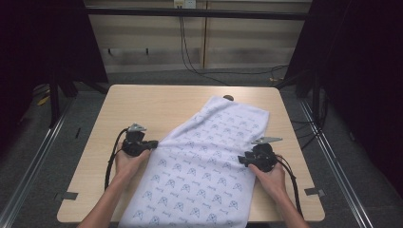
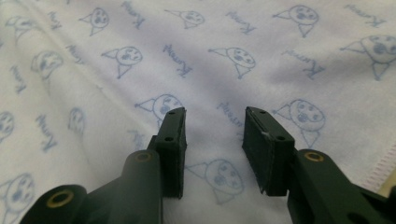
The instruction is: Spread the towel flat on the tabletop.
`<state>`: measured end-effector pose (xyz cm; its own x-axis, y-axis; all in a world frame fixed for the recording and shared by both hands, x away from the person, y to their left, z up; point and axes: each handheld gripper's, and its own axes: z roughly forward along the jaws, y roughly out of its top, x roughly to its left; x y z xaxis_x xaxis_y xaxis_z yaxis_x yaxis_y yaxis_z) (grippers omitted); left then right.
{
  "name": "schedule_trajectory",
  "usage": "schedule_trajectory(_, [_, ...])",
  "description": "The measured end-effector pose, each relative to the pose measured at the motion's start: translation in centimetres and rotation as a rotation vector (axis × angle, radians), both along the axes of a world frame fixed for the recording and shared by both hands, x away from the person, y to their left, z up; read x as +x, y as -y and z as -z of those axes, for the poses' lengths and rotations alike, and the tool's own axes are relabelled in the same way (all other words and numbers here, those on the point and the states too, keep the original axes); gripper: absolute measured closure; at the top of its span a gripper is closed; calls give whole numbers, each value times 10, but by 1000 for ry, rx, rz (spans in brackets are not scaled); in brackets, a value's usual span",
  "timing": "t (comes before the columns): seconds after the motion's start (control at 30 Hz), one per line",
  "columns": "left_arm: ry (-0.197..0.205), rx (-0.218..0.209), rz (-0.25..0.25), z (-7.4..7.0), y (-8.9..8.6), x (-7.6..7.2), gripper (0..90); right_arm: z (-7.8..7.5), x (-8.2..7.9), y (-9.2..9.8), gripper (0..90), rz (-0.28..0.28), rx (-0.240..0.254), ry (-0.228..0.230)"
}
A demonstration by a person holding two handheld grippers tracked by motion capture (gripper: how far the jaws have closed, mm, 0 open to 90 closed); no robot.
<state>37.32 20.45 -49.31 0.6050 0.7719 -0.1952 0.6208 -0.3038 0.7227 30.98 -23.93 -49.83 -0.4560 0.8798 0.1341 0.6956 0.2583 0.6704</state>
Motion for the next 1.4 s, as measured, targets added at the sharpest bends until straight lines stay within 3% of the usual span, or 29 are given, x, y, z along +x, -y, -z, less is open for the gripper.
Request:
schedule_trajectory(0.03, [-12,3,-10,1,-6,-6,895,0,3,-5,571,-3,6,-2])
schedule_trajectory(0.07, [-28,33,-11,1,-15,-16,895,2,10,-16,560,-23,13,12])
schedule_trajectory(0.1, [-28,33,-11,1,-15,-16,894,2,13,-20,559,-27,13,16])
schedule_trajectory(0.13, [-46,23,-5,1,-19,-23,892,2,16,-26,550,-20,7,20])
schedule_trajectory(0.17, [-58,42,19,1,-23,-34,892,2,16,-26,550,-20,7,20])
schedule_trajectory(0.27, [-57,60,33,-1,-28,-57,881,4,25,-40,525,-28,17,33])
schedule_trajectory(0.33, [-36,41,46,-6,-32,-63,860,4,28,-46,523,-47,16,28])
schedule_trajectory(0.4, [7,17,24,-12,-30,-58,788,2,30,-47,521,-57,10,16])
schedule_trajectory(0.47, [24,-23,37,-16,-26,-45,748,0,30,-45,534,-67,51,11])
schedule_trajectory(0.5, [40,-32,31,-17,-21,-38,740,-2,31,-44,549,-57,61,16])
schedule_trajectory(0.53, [31,-58,43,-18,-16,-29,741,-3,32,-42,562,-56,55,23])
schedule_trajectory(0.6, [34,-58,62,-17,-4,-13,769,-5,36,-39,607,-48,62,22])
schedule_trajectory(0.63, [17,-63,85,-15,2,-3,784,-6,38,-37,644,-37,60,19])
schedule_trajectory(0.7, [-16,-28,107,-5,17,13,801,-6,47,-34,674,-11,69,18])
schedule_trajectory(0.73, [-16,-28,107,-5,17,13,800,-6,47,-34,674,-11,69,18])
schedule_trajectory(0.8, [-38,16,99,6,23,20,801,-2,51,-33,673,-4,56,8])
schedule_trajectory(0.87, [-29,-3,97,12,21,20,826,3,49,-35,657,-11,21,9])
schedule_trajectory(0.9, [-33,-3,102,12,18,17,828,4,47,-34,652,-15,28,13])
schedule_trajectory(0.97, [-22,37,134,9,13,8,845,4,40,-31,641,-29,39,10])
schedule_trajectory(1.07, [-34,26,163,9,1,-16,847,2,31,-29,641,-59,42,-10])
schedule_trajectory(1.17, [-35,57,201,6,0,-42,855,2,18,-32,633,-91,34,-10])
schedule_trajectory(1.27, [-62,43,244,4,-2,-70,849,0,3,-35,609,-125,13,-14])
schedule_trajectory(1.33, [-58,52,258,3,-2,-88,840,-2,-10,-37,603,-158,9,-21])
schedule_trajectory(1.4, [-91,33,265,2,-3,-103,815,-2,-26,-38,602,-176,18,-22])
